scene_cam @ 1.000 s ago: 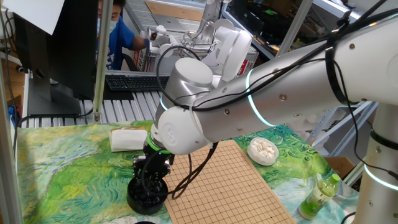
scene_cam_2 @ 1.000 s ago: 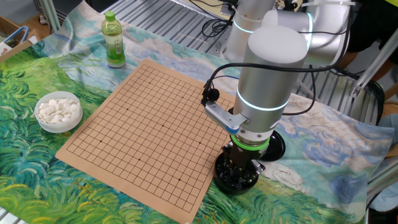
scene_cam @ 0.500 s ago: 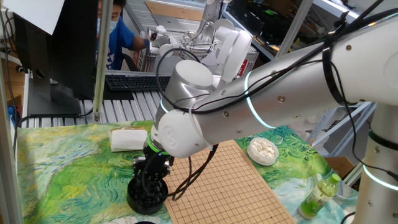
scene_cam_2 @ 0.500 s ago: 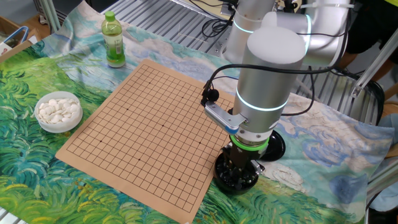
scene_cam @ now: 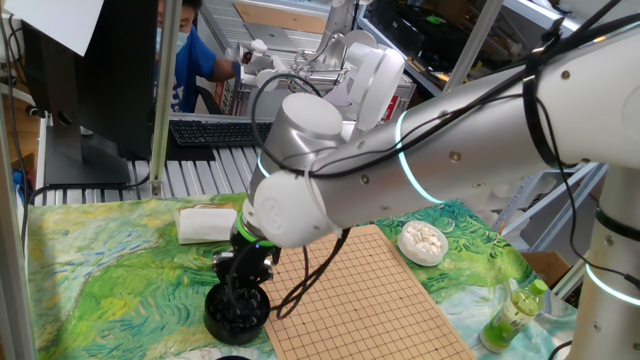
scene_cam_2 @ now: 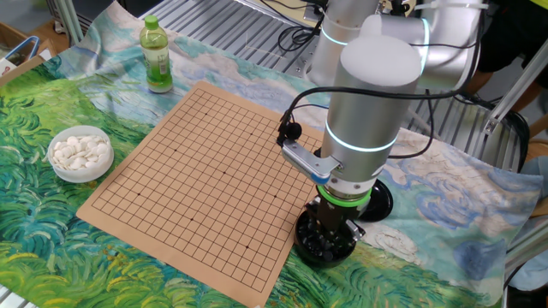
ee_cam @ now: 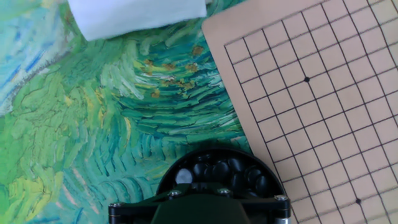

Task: Play the first move as black on the 3-4 point in the upper right corner of the Go board

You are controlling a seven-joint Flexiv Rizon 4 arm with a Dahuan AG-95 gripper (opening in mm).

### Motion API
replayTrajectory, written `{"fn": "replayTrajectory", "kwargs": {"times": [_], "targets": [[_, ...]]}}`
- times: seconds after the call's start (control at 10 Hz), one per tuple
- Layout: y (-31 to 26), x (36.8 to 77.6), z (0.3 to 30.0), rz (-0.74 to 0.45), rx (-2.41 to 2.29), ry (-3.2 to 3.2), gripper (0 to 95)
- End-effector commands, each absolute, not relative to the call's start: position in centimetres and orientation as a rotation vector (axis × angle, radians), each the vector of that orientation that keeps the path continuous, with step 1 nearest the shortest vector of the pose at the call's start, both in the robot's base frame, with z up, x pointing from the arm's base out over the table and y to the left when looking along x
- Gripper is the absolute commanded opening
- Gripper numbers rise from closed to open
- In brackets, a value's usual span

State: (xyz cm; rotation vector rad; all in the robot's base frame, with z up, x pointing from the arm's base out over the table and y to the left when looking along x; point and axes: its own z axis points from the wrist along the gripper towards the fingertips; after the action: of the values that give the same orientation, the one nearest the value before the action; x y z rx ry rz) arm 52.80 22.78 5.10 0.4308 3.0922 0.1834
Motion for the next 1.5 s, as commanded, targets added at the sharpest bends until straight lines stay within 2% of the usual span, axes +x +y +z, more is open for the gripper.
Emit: {"fn": "replayTrajectory", "kwargs": {"times": [0.1, 0.2, 0.3, 0.4, 0.8, 1.1, 1.2, 1.5], "targets": [[22.8, 52.9, 5.2, 0.165, 0.462, 3.074, 0.0], [22.8, 52.9, 5.1, 0.165, 0.478, 3.069, 19.0], [22.8, 52.8, 5.1, 0.166, 0.477, 3.070, 19.0], [22.8, 52.7, 4.9, 0.167, 0.476, 3.070, 38.0], [23.5, 50.2, 4.4, 0.163, 0.471, 3.072, 38.0], [23.8, 49.9, 4.4, 0.158, 0.465, 3.075, 38.0], [23.8, 49.9, 4.4, 0.158, 0.463, 3.075, 19.0], [23.8, 49.9, 4.4, 0.158, 0.458, 3.076, 19.0]]}}
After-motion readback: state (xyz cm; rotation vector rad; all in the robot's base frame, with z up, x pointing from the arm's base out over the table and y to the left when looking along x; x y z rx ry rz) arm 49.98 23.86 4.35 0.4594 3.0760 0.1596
